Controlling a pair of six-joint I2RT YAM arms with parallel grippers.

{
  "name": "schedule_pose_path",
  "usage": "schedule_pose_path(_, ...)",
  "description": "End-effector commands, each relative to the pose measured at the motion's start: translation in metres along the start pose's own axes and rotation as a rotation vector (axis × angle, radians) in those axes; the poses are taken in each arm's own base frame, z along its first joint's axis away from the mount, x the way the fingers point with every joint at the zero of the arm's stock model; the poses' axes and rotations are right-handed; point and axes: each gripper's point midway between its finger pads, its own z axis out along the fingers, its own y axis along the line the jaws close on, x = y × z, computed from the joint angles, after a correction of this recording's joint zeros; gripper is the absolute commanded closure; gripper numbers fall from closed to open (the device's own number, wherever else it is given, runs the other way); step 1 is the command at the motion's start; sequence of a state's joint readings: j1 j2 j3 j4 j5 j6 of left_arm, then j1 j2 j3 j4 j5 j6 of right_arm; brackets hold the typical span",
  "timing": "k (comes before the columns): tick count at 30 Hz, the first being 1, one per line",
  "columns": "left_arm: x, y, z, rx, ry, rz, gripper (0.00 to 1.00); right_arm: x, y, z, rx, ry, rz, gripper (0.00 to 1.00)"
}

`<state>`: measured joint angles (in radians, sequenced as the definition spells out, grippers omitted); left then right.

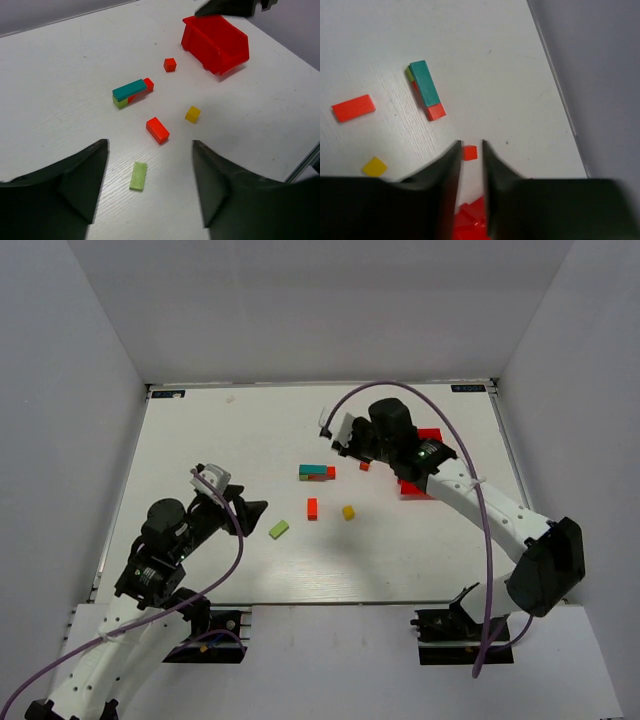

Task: Build the wood block tower

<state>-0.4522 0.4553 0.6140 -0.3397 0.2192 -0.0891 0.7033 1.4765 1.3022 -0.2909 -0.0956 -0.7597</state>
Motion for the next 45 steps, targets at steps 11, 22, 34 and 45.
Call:
schedule_pose_path(11,0.078,0.022,0.039,-0.073,0.335,-0.098,0.99,0.09,0.074,0.034,-0.198,0.253,0.7,0.64)
schedule_pose_path(22,0.108,0.027,0.048,-0.082,0.493,-0.123,0.0,0.118,0.119,0.051,-0.339,0.362,0.796,0.41)
schedule_pose_path(34,0.08,0.035,0.042,-0.157,0.381,-0.101,0.0,0.057,0.142,0.044,-0.534,0.19,0.739,0.83)
schedule_pose_path(45,0.063,0.039,0.032,-0.191,0.302,-0.082,0.0,0.051,0.16,0.077,-0.36,0.295,0.917,0.23)
